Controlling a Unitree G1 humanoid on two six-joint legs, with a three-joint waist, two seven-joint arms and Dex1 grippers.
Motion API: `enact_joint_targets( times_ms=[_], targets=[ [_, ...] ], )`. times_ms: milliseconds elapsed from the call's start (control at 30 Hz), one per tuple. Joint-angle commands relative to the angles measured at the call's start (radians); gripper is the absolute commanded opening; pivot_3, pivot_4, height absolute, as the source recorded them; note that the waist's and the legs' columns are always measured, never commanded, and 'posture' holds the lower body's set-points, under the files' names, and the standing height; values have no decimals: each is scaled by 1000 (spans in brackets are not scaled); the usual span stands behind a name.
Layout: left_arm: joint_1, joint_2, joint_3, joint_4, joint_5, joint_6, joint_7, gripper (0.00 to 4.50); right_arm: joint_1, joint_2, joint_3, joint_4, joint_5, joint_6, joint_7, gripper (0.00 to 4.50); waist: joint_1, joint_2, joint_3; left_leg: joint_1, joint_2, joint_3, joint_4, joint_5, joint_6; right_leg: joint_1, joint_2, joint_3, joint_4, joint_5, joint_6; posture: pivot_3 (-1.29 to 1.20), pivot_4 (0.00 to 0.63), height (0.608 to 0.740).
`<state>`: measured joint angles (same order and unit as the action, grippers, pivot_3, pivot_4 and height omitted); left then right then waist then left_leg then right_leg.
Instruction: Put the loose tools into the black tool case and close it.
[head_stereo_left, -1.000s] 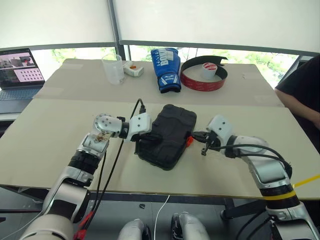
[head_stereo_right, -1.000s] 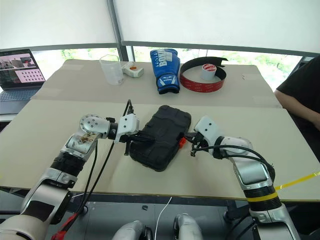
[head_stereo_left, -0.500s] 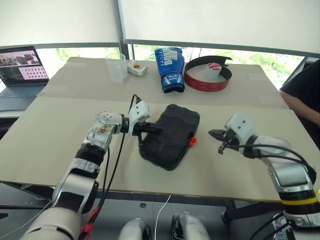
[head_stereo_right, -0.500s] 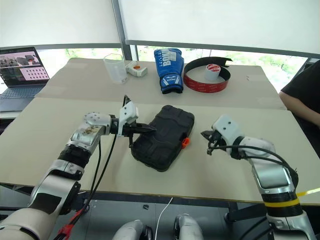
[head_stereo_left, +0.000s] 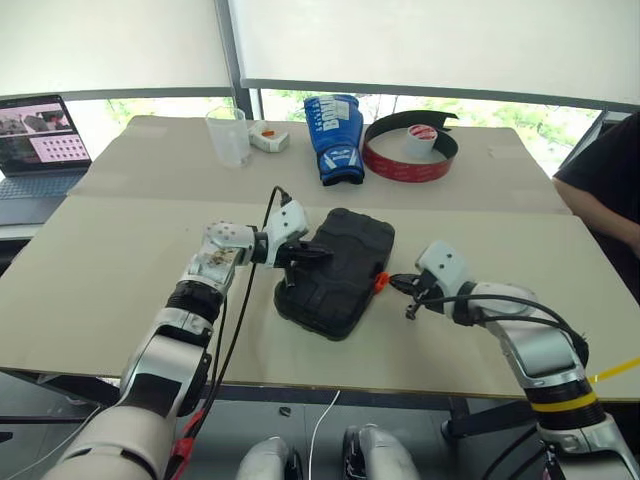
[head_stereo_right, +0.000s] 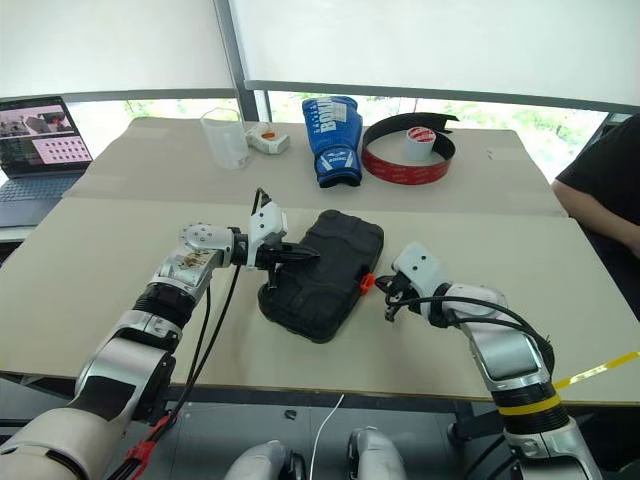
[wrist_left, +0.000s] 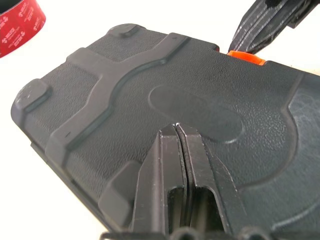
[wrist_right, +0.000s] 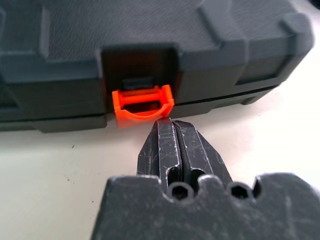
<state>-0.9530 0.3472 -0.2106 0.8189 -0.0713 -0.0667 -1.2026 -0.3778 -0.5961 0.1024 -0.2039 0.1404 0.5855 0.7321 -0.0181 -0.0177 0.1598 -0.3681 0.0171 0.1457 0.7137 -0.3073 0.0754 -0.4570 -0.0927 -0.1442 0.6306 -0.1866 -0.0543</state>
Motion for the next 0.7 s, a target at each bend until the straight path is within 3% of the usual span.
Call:
enact_joint_targets(
  times_ms=[33,267,500,700],
  targets=[
    [39,-6,-51,52,66,-6,-14,74,-48,35,-2,-93,43,17,-3,0,-3,0,0,0,0,0,0,0,0,0,0,0,0,0,0,0,150,727],
    [43,-8,-46,56,70,-12,-16,74,-46,42,7,-86,24,24,-13,0,2,0,-1,1,0,0,-1,0,-1,0,0,0,1,0,0,0,150,727],
    [43,11,-39,65,72,-17,-16,74,-9,-53,-94,-121,56,40,-1,0,5,0,-1,0,0,0,-1,0,-1,0,0,0,0,0,0,0,150,727],
    [40,9,-42,71,76,-24,-13,74,50,-74,-47,-109,38,10,8,0,3,0,-1,1,0,0,-1,0,-1,0,0,0,0,0,0,0,150,727]
  ],
)
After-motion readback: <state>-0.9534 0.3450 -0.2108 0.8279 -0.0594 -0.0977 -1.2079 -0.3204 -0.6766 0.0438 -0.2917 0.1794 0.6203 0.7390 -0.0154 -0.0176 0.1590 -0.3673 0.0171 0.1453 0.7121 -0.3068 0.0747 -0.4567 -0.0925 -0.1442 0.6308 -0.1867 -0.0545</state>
